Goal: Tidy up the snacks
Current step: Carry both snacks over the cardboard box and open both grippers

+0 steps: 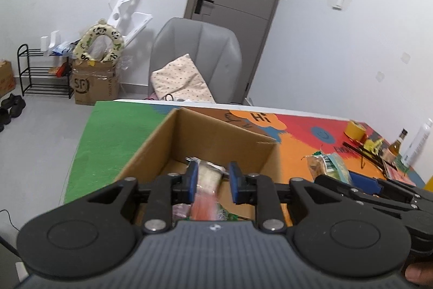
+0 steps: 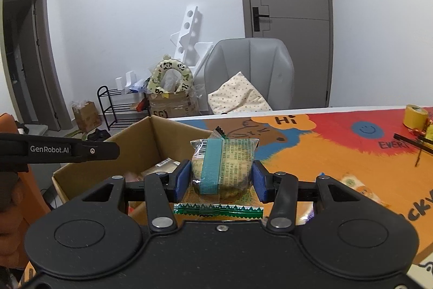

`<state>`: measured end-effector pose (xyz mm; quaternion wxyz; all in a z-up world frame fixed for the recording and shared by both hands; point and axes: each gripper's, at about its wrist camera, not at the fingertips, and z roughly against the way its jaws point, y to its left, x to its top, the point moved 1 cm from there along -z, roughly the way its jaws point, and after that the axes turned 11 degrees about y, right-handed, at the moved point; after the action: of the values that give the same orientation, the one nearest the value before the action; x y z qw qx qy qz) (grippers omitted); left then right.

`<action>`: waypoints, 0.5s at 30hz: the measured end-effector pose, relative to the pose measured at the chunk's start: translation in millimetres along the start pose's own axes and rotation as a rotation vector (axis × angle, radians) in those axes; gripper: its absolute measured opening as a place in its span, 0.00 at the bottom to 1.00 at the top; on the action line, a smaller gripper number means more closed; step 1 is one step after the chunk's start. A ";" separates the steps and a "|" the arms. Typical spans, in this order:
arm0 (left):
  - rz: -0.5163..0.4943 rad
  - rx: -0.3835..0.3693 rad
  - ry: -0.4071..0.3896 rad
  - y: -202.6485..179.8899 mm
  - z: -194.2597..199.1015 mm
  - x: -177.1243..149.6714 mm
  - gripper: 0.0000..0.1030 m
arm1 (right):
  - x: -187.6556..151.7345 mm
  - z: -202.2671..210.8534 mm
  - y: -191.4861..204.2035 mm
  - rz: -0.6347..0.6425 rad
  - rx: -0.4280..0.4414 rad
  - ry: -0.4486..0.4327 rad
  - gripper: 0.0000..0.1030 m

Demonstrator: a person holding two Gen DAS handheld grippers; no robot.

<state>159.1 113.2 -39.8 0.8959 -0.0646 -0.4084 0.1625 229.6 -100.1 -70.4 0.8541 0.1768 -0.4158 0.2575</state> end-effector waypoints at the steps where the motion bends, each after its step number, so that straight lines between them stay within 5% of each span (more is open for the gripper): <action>1: 0.005 -0.001 0.000 2.7 0.2 0.5 0.23 | 2.4 -1.1 3.0 0.007 -0.002 -0.002 0.45; 15: 0.042 -0.003 -0.051 23.0 4.9 3.8 0.62 | 31.9 -30.0 31.0 0.020 0.003 0.014 0.51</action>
<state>152.2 136.0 -39.6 0.8814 -0.0702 -0.4301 0.1824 246.7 -50.3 -59.9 0.8541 0.1723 -0.4113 0.2678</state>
